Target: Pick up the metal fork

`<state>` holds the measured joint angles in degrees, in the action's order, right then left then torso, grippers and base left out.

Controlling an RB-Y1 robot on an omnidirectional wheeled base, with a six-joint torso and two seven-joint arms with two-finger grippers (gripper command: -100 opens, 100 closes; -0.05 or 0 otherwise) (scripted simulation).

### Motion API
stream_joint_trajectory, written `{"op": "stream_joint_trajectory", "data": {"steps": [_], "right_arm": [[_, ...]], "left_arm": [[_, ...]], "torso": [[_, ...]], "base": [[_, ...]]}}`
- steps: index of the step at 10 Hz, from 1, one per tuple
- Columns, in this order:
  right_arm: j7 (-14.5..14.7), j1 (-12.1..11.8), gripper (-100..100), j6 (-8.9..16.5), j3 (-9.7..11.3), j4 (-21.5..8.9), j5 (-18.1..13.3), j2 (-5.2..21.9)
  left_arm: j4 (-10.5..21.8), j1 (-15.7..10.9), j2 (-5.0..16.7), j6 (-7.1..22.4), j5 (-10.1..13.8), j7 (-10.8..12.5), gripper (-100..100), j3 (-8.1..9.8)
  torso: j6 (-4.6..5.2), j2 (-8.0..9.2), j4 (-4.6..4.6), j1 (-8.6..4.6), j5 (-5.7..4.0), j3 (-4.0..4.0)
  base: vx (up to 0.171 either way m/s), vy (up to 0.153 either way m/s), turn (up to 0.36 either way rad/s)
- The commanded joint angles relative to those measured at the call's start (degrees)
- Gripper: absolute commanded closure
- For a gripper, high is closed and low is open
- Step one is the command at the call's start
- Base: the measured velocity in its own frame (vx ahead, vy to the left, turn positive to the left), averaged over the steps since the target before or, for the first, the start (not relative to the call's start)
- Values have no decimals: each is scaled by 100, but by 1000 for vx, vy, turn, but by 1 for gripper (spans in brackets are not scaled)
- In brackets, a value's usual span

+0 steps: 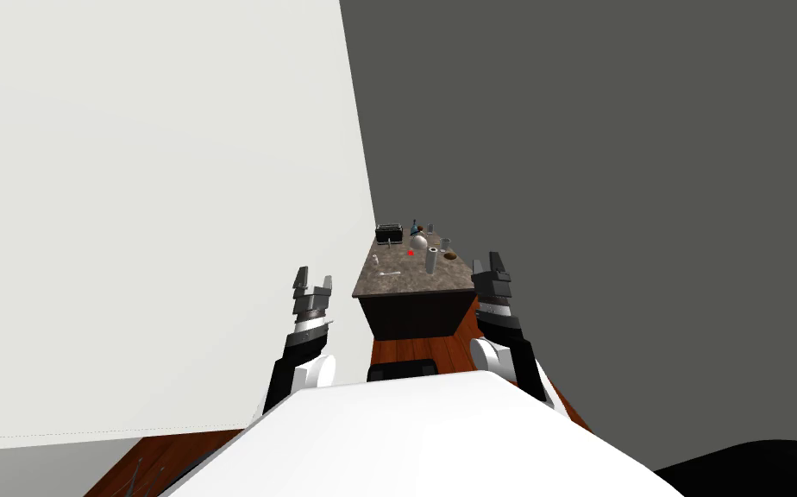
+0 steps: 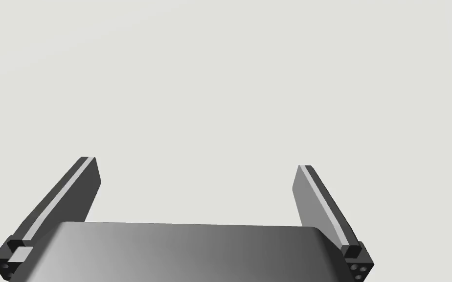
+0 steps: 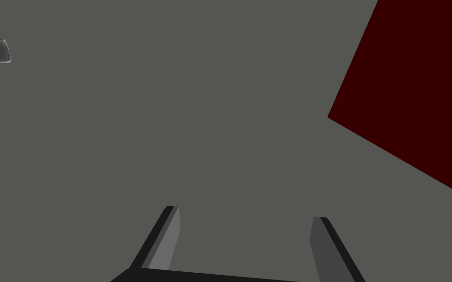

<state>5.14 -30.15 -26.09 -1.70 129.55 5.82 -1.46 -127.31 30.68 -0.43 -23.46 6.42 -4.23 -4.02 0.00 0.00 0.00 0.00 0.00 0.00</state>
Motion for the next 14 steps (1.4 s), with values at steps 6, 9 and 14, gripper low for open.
{"op": "stream_joint_trajectory", "data": {"steps": [6, 9, 14], "right_arm": [[0, 0, 0, 0, 0, 0, 0, 0], [0, 0, 0, 0, 0, 0, 0, 0], [0, 0, 0, 0, 0, 0, 0, 0]], "left_arm": [[297, -611, 707, 794, 3, 181, -100, -93], [467, -953, 859, 1199, 9, 277, -100, -147], [674, -1351, 979, 1858, 20, 385, -100, -210]], "torso": [[1, 0, 0, -2, 0, 0], [0, -2, 0, -2, 0, -1], [1, -3, -1, -3, -1, -2]], "base": [[-3, -6, -11], [0, -9, -12], [1, -8, -9]]}}
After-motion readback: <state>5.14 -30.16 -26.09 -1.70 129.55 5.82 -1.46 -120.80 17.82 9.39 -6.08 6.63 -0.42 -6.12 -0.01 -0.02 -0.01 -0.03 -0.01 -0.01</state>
